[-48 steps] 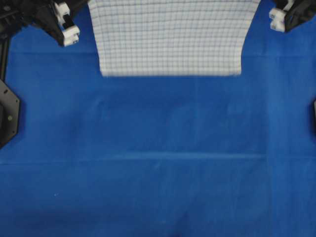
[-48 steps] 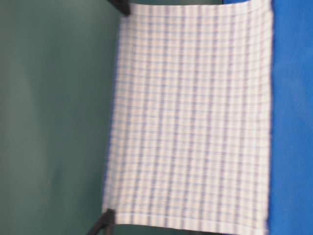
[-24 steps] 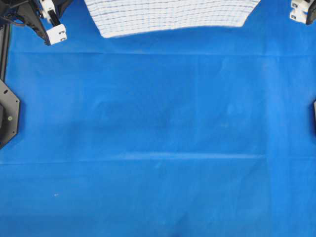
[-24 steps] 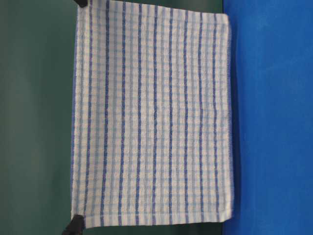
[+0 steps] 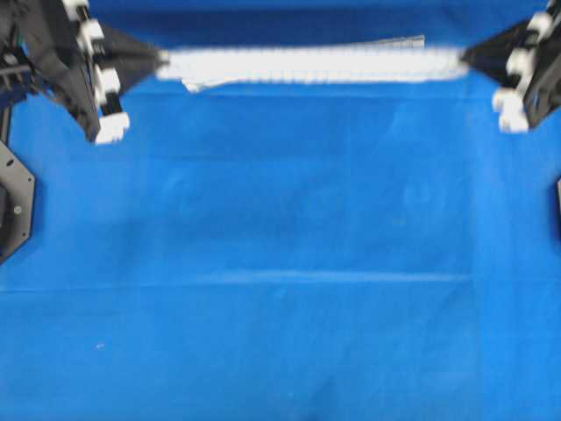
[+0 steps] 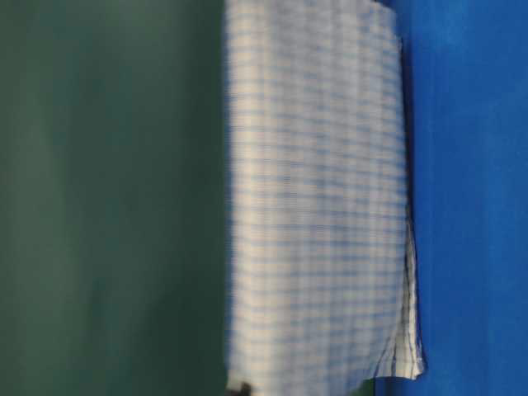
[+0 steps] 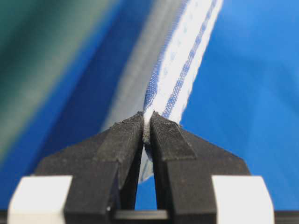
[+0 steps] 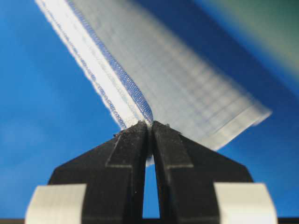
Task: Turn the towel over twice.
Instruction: 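Swing the towel over and lay it flat, held edge nearest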
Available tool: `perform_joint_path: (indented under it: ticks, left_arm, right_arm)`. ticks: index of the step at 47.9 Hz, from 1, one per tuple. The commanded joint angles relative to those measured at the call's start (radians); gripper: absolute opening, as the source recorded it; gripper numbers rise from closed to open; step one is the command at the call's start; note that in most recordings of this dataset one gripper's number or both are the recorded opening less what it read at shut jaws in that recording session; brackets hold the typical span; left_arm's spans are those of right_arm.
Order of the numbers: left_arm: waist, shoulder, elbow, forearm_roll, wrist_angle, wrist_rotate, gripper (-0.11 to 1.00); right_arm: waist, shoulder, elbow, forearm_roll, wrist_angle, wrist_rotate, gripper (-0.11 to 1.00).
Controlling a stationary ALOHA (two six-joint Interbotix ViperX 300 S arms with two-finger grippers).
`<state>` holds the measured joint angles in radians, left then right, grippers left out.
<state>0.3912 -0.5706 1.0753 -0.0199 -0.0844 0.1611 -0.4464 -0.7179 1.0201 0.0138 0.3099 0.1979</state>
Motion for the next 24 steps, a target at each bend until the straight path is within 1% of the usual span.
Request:
perform_joint_path:
  ticks: [1, 5, 9, 15, 20, 24]
  left_arm:
    - [-0.071, 0.028, 0.02, -0.006, 0.005, -0.002, 0.03]
    - [-0.147, 0.064, 0.046, -0.009, 0.003, -0.006, 0.03]
    - [-0.233, 0.112, 0.061, -0.012, 0.002, -0.037, 0.03]
    - [-0.324, 0.181, 0.064, -0.012, -0.002, -0.12, 0.03]
    - [-0.393, 0.244, 0.063, -0.012, -0.003, -0.206, 0.03]
    - [-0.448, 0.282, 0.06, -0.012, -0.005, -0.253, 0.03]
  right_arm:
    - [0.077, 0.014, 0.023, 0.003, 0.0, 0.049, 0.05]
    - [0.158, 0.043, 0.057, 0.003, 0.0, 0.121, 0.06]
    - [0.232, 0.08, 0.078, 0.003, -0.011, 0.178, 0.05]
    - [0.339, 0.15, 0.1, 0.003, -0.046, 0.258, 0.06]
    - [0.436, 0.225, 0.107, 0.003, -0.101, 0.33, 0.06]
    - [0.499, 0.282, 0.104, 0.003, -0.141, 0.377, 0.06]
